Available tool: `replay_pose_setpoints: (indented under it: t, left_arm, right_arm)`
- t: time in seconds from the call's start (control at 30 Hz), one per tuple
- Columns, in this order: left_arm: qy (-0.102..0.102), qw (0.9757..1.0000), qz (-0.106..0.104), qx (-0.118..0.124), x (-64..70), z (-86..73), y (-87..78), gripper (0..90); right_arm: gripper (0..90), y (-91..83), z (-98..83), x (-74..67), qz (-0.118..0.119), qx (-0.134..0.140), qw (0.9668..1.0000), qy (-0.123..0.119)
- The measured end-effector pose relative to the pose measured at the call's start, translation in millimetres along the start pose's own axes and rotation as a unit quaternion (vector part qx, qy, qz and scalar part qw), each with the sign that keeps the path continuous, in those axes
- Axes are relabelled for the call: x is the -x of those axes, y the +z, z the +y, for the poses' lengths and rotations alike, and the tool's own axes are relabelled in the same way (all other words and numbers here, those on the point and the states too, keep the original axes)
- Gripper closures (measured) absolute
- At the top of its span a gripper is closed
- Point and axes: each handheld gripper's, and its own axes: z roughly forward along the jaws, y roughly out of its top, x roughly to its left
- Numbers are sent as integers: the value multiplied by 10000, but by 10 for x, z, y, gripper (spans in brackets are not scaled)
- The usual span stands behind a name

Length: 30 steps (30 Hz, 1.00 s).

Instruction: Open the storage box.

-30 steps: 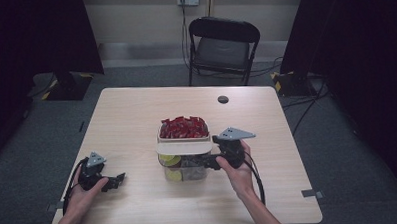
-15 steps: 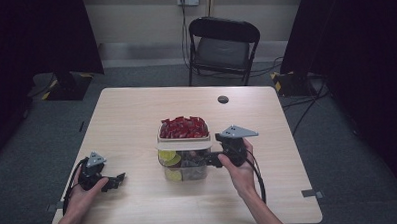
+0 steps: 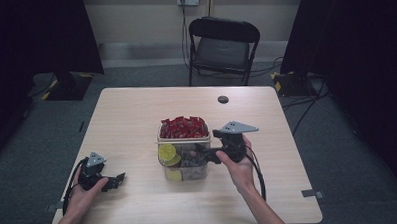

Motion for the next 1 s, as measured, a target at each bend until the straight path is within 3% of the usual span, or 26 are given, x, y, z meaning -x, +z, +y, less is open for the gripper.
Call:
replay_pose_setpoints:
  t: [0.43, 0.87, 1.0]
  left_arm:
    - [-1, 10000, -13, 2, -2, 0, 0, 8]
    - [38, 10000, -6, -6, -11, -5, -8, 15]
    - [-134, 9998, 144, 97, -71, -15, -23, 61]
  right_arm:
    - [195, 79, 135, 80, 41, -65, 10000, 9]
    - [211, 156, 131, 159, -53, -13, 10000, 49]
    - [218, 145, 142, 172, -103, -65, 9999, -56]
